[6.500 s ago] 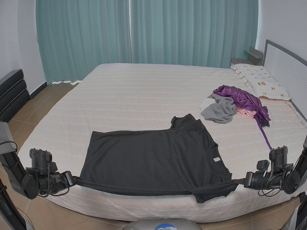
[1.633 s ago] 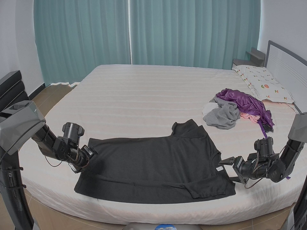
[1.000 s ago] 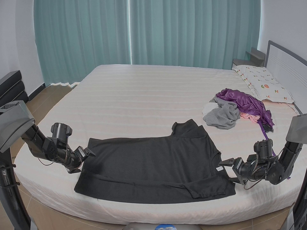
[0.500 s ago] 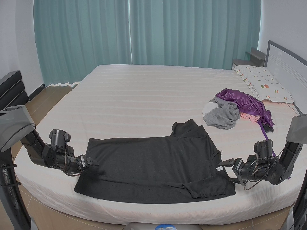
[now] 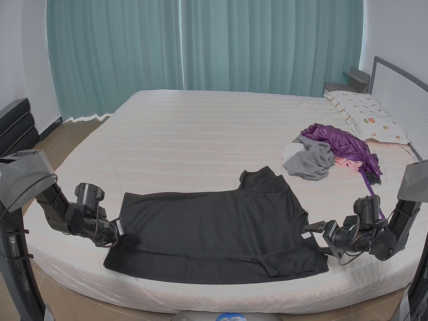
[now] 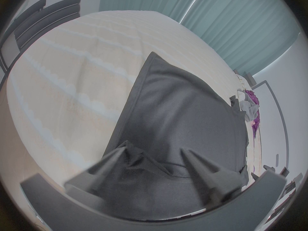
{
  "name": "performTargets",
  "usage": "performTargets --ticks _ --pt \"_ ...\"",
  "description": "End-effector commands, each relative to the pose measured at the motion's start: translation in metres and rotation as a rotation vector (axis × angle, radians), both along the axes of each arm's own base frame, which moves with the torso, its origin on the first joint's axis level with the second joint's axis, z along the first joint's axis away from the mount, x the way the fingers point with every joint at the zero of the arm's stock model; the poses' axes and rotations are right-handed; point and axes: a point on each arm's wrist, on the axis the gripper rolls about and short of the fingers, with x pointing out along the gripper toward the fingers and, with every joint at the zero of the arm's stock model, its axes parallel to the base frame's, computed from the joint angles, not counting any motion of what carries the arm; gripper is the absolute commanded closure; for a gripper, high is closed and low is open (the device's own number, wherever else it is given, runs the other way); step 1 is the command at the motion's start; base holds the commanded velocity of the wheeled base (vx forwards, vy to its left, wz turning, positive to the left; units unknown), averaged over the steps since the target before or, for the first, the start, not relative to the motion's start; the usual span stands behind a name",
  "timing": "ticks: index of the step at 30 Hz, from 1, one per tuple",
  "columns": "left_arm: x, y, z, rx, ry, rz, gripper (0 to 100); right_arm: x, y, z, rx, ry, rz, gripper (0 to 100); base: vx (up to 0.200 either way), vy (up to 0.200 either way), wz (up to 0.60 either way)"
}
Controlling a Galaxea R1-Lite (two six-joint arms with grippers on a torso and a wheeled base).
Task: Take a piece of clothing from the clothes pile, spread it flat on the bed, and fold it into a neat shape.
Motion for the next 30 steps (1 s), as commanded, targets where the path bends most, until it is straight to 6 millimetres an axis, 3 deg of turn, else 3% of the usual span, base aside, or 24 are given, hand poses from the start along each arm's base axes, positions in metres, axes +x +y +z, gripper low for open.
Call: performTargets --ticks 1,11,21,30 --pt "-0.003 0.001 -0.001 -0.008 0.017 0.022 100 0.0 0.0 -0.001 -0.002 0.002 -0.001 0 0.0 0.0 0.0" --pt "-0.01 0.006 0.012 -0.047 0.007 0.096 100 0.005 0.003 -0.01 -0.077 -0.031 0.086 0 0.0 0.0 0.0" --pt "-0.01 0.01 0.024 -0.096 -0.01 0.199 100 0.023 -0.001 -0.02 -0.195 -0.132 0.201 0 0.0 0.0 0.0" --pt "-0.011 0.01 0.02 -0.097 0.009 0.204 100 0.026 0.002 -0.04 -0.203 -0.123 0.297 0 0.0 0.0 0.0"
